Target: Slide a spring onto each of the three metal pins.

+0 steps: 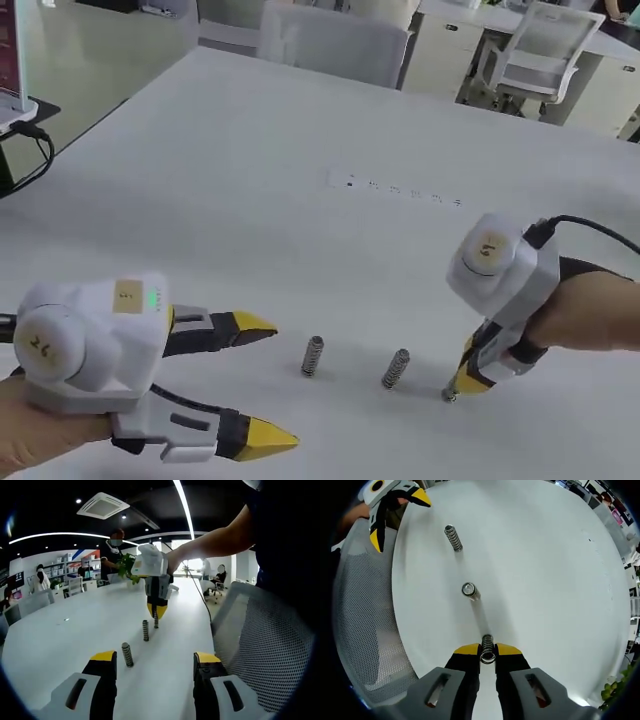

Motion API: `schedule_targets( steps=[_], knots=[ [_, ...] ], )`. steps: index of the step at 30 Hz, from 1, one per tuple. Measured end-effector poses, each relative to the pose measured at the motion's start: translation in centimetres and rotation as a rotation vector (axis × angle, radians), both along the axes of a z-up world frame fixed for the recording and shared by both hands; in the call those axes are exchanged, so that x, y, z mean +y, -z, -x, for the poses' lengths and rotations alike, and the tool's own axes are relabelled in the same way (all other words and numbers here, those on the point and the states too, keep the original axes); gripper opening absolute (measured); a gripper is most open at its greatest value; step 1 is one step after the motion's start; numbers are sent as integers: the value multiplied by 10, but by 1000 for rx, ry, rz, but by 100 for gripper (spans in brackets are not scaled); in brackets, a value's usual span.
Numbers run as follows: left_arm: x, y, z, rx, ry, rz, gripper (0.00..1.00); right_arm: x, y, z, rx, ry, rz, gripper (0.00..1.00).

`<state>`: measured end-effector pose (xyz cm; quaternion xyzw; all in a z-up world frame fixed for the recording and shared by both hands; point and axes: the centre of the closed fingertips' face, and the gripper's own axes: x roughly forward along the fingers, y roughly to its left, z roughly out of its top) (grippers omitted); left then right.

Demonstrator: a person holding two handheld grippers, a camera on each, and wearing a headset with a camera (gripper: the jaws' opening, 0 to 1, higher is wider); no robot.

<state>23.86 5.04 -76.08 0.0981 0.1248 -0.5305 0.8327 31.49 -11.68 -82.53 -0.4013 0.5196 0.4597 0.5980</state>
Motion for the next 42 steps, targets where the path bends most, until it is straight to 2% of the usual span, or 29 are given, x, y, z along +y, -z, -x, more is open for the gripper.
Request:
schedule_targets(
  steps=[12, 30, 39, 42],
  knots=[
    [1, 0, 0, -2, 0, 0, 57, 0, 9, 4, 8, 5, 8, 8],
    [0, 0, 0, 1, 1, 2, 57, -1, 11, 5, 2, 3, -2, 9],
    [-3, 1, 0, 6, 5, 4, 58, -2, 9, 7, -4, 21, -44, 17],
    [-3, 0, 0, 7, 5, 6, 58, -2, 7, 6, -13, 33, -68, 22]
  ],
)
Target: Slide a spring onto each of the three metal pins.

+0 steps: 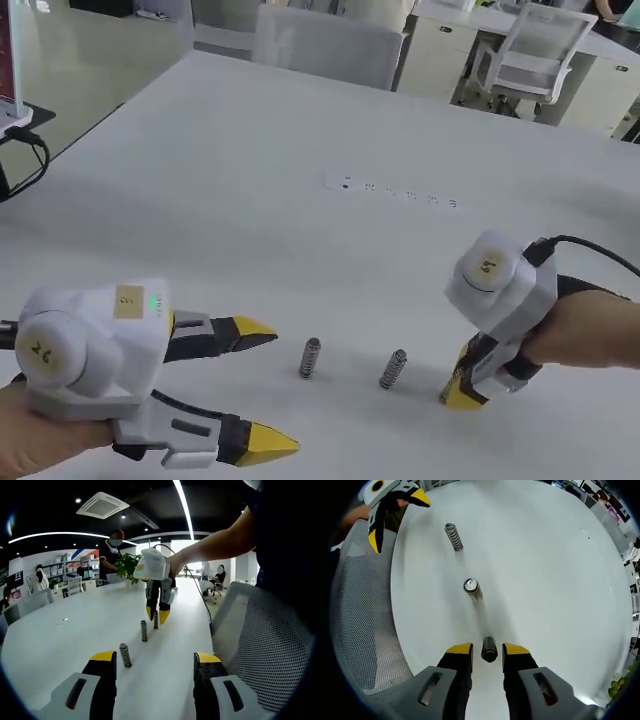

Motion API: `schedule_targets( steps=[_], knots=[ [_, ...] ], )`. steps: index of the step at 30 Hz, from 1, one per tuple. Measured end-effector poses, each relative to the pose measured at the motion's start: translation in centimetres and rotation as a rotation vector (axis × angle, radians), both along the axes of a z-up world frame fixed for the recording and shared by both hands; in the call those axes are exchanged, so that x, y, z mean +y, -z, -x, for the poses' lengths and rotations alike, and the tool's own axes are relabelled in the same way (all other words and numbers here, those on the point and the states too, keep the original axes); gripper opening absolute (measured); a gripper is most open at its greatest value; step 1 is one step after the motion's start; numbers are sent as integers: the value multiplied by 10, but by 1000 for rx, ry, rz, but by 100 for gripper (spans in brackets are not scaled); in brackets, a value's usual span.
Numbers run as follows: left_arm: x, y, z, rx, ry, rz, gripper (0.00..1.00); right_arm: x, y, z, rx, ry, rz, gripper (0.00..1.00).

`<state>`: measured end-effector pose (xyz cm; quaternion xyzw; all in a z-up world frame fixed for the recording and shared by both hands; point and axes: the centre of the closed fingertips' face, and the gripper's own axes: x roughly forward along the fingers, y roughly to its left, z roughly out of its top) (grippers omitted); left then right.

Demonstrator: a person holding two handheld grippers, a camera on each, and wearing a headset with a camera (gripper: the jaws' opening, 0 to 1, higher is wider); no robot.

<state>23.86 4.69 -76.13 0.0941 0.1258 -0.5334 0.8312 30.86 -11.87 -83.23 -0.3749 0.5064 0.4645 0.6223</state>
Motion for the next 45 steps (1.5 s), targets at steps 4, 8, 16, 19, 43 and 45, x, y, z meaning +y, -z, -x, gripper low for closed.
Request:
schedule_targets(
  steps=[4, 8, 16, 19, 43, 45],
  knots=[
    [0, 0, 0, 2, -3, 2, 58, 0, -3, -1, -22, 13, -30, 30],
    [1, 0, 0, 6, -7, 0, 59, -1, -7, -3, -38, 37, -66, 36],
    [5, -3, -2, 8, -32, 11, 59, 2, -15, 0, -80, 84, -180, 49],
    [6, -4, -2, 9, -36, 8, 59, 0, -16, 2, -99, 98, -210, 52],
    [13, -7, -4, 29, -96, 35, 61, -4, -57, 19, -312, 248, -567, 66],
    [14, -7, -4, 30, -102, 38, 62, -5, -60, 22, -329, 258, -598, 68]
  ],
)
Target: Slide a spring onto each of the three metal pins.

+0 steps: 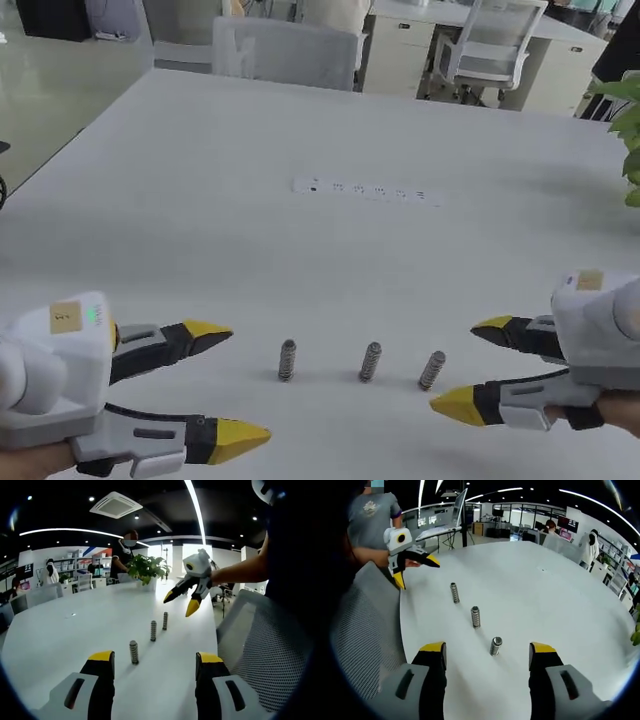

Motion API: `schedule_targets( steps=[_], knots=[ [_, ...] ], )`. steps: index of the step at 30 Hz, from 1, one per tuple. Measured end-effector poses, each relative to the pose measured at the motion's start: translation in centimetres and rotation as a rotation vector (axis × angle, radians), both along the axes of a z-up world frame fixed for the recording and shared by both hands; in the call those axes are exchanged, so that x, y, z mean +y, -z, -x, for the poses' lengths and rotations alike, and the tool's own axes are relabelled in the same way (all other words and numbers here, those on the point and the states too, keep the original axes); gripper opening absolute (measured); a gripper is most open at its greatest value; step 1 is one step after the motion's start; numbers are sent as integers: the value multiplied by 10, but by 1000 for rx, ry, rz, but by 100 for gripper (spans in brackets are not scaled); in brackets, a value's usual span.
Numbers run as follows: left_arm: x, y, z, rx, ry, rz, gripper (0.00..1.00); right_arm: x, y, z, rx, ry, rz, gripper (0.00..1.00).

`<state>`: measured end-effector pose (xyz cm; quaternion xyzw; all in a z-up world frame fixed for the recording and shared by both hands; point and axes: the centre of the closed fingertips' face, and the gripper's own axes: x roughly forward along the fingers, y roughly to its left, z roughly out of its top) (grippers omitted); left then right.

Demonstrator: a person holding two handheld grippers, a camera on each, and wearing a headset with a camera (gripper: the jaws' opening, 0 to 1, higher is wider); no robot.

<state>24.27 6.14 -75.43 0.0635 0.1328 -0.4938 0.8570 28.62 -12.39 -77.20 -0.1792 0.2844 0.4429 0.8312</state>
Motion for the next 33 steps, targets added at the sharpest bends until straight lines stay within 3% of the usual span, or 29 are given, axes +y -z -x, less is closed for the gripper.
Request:
schedule_targets(
  steps=[6, 9, 23, 33],
  knots=[
    [4, 1, 3, 8, -19, 10, 62, -2, -5, 9, -38, 18, -63, 72],
    [5, 3, 4, 12, -26, 15, 62, 1, -12, 12, -98, 15, -129, 76],
    [9, 11, 11, 33, -59, 30, 62, -7, -5, 32, -122, 48, -169, 83],
    [13, 13, 12, 42, -88, 43, 62, -16, -1, 39, -138, 121, -229, 86]
  ],
)
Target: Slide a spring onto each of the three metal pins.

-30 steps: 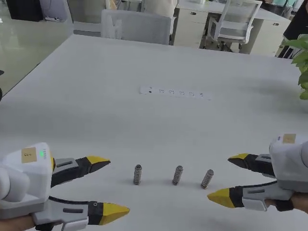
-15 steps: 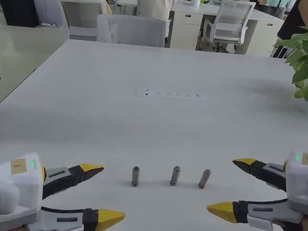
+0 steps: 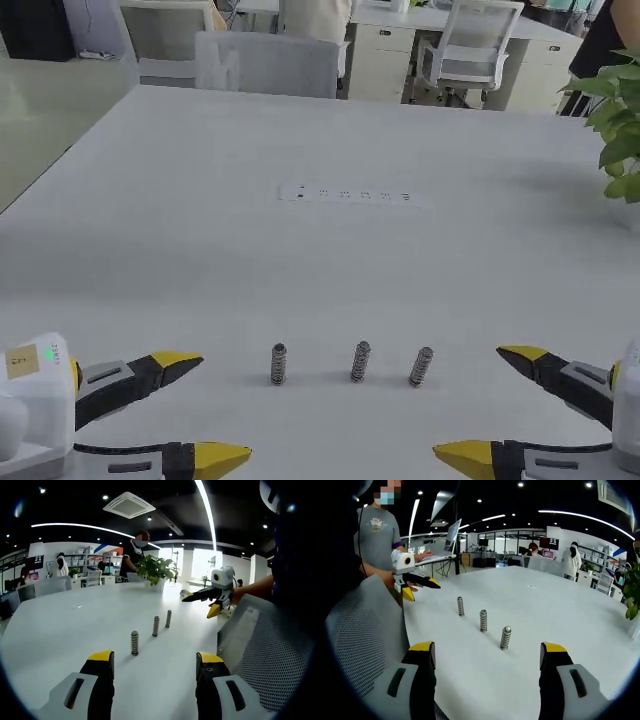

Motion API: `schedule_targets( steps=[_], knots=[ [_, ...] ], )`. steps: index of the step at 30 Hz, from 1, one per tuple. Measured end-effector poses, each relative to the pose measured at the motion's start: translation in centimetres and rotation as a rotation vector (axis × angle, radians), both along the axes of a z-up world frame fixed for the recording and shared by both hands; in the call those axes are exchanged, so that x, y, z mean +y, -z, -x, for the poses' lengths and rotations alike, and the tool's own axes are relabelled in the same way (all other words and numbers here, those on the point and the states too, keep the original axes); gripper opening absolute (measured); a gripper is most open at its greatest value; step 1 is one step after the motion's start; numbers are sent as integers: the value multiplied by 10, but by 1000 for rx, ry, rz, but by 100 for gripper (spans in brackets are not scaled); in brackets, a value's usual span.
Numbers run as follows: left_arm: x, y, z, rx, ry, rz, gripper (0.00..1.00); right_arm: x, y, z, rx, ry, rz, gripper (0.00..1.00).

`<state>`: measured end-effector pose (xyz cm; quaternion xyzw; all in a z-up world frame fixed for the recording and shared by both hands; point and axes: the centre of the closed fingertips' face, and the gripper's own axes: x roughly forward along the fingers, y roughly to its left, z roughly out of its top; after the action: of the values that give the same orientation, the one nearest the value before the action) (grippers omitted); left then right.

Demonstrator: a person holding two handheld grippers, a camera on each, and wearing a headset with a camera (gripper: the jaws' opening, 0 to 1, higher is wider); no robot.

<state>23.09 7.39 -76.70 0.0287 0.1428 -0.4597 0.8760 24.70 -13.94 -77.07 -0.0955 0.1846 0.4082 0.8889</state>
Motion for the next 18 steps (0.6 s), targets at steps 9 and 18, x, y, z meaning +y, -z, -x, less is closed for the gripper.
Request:
schedule_targets(
  steps=[9, 18],
  knots=[
    [-1, 4, 0, 8, 1, -7, 62, -1, 2, 2, 3, 19, -10, 85],
    [-1, 2, 0, 6, -9, -1, 62, -1, -2, 0, -5, 24, -8, 85]
  ],
)
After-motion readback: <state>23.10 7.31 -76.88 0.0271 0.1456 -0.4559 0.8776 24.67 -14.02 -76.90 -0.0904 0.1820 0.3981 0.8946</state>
